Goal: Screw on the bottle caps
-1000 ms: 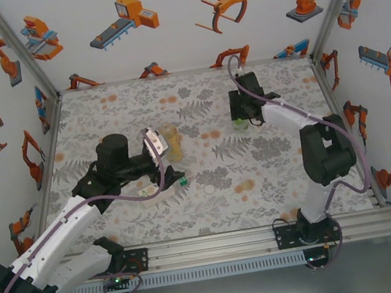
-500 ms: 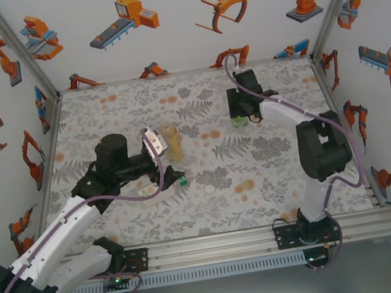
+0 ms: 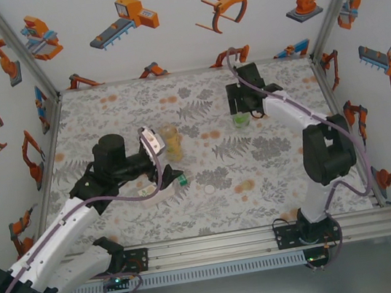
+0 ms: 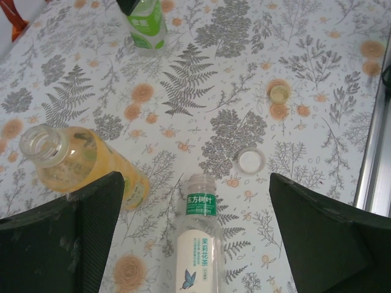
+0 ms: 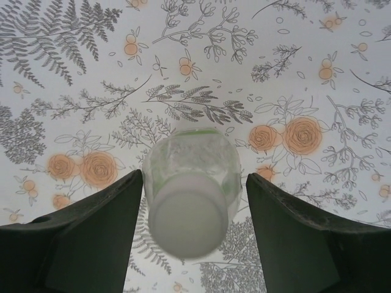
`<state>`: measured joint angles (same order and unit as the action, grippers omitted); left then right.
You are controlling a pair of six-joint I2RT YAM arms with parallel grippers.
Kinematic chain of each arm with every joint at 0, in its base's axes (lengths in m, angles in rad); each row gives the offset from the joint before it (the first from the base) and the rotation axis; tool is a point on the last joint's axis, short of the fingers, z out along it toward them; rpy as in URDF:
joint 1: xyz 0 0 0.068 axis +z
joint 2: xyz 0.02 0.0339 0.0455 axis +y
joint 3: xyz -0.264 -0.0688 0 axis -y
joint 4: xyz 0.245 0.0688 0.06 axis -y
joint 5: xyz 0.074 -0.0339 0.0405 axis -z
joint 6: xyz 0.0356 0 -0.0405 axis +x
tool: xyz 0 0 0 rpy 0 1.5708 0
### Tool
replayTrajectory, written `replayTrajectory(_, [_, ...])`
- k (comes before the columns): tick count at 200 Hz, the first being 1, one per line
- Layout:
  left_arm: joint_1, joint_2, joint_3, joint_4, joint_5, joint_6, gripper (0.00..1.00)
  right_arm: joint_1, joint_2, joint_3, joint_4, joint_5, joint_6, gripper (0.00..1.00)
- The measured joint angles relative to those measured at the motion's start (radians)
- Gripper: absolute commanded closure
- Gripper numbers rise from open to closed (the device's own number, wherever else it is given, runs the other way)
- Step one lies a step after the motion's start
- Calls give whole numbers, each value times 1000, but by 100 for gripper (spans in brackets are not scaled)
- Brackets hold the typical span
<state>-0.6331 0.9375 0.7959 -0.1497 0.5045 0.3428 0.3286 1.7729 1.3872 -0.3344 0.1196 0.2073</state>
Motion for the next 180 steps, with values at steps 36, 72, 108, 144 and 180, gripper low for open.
replayTrajectory(36, [26,-30,-1,4,-60,-12,5,1,-93,9,-63,-10,0,38])
replayTrajectory(72, [50,-62,-14,29,-139,-38,5,21,-230,-8,-103,-45,1,39])
replayTrajectory(108, [87,-99,-32,55,-209,-76,3,83,-382,-124,-70,-135,13,38])
replayTrajectory(144, [148,-139,-39,82,-257,-137,2,188,-446,-272,59,-238,29,38])
replayTrajectory(180, [223,-157,-40,114,-265,-217,2,307,-447,-429,296,-319,32,32])
